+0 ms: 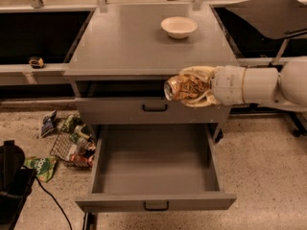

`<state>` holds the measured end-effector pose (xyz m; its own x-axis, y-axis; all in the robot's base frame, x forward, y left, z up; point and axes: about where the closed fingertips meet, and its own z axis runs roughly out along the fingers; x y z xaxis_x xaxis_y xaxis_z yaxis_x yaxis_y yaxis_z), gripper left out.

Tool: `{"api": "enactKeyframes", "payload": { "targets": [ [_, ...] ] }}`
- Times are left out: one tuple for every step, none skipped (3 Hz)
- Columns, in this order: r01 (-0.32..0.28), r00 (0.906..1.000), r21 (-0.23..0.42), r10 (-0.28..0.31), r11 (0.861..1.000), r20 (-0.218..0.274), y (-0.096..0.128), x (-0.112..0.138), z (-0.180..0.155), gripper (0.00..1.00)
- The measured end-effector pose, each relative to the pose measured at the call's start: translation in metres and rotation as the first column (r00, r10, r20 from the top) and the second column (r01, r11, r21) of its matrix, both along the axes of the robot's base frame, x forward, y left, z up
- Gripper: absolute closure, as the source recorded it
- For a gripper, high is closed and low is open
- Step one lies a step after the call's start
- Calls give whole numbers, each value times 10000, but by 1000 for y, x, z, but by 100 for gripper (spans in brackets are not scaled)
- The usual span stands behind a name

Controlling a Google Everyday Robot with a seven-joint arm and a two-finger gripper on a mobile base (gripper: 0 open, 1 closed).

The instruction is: Pick orange can from middle drawer and place on counter

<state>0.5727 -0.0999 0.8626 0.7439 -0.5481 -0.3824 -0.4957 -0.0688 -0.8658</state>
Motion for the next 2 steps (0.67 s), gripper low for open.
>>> {"api": "enactKeyframes", "payload": {
  "targets": [
    [151,9994,-235,-158,9996,-300,-4,6,-11,100],
    [133,9995,-228,-140,9997,-280,-3,6,-10,100]
  ]
}}
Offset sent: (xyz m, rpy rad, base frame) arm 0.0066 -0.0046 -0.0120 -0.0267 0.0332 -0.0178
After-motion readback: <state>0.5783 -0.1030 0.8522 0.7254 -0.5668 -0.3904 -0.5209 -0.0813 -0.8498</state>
